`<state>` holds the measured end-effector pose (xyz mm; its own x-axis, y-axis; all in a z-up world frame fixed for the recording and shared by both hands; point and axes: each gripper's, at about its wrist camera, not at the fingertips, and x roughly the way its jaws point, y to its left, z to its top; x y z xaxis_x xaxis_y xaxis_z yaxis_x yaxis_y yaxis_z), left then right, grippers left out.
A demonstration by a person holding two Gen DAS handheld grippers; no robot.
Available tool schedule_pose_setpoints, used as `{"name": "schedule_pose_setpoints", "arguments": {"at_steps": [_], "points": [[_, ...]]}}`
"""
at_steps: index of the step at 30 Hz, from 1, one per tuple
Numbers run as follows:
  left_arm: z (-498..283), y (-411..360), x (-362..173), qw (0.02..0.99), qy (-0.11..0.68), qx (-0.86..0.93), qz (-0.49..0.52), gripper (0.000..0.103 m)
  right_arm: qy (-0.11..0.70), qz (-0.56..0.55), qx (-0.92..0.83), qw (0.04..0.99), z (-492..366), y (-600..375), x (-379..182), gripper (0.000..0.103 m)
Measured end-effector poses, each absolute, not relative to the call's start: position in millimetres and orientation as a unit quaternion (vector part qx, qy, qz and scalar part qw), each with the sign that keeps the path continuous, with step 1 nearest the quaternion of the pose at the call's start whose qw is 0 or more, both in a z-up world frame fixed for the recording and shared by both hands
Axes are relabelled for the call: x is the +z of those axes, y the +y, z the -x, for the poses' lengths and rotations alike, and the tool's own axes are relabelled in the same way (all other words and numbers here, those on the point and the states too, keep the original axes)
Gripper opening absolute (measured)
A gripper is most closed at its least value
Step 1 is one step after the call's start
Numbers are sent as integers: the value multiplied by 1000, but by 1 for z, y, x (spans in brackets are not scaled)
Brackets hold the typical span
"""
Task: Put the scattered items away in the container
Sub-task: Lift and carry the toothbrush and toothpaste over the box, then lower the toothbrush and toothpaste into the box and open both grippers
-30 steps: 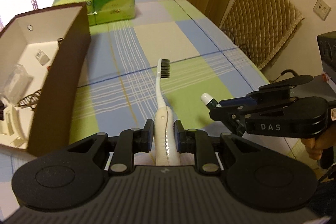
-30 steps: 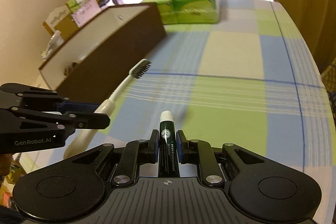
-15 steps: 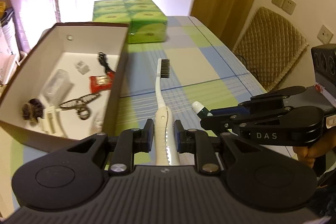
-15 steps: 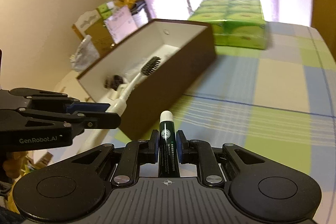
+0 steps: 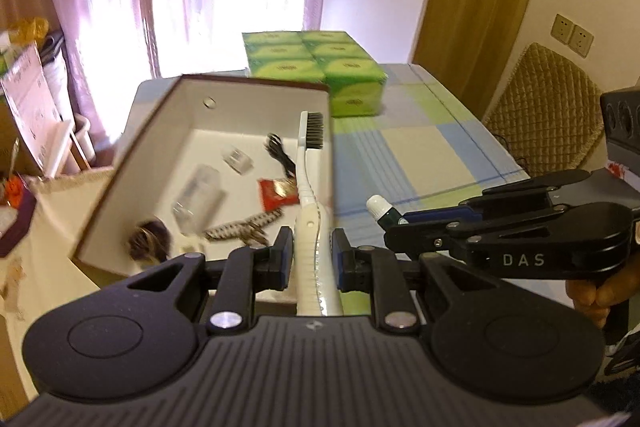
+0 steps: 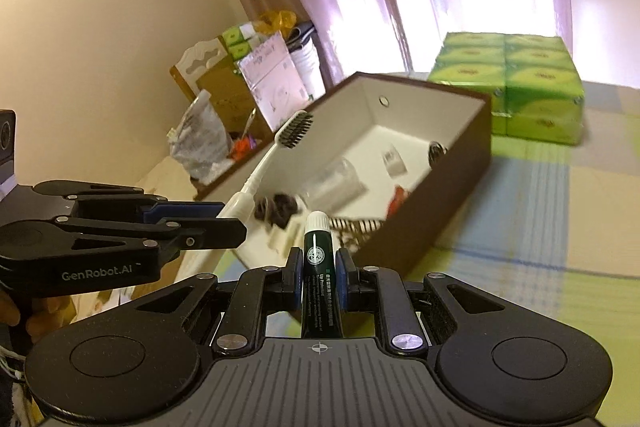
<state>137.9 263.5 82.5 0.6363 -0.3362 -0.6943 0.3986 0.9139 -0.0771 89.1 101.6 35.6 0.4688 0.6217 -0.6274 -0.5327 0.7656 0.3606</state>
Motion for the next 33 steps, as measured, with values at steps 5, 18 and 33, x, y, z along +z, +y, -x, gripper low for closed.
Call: {"name": "schedule_pose_setpoints", "arguments": {"at_steps": [5,18,33], "points": [[-164,282,84,903,372,-207,-54,16,387,-64,322,862,-111,126,38,19],[-258,314,65,885,396,-230,-79,16,423,-113,243,865,-185,169,17,19],[-367,308,16,854,441,-249,-120,16,473,-132,119,863,-273,190,-40,19]]}}
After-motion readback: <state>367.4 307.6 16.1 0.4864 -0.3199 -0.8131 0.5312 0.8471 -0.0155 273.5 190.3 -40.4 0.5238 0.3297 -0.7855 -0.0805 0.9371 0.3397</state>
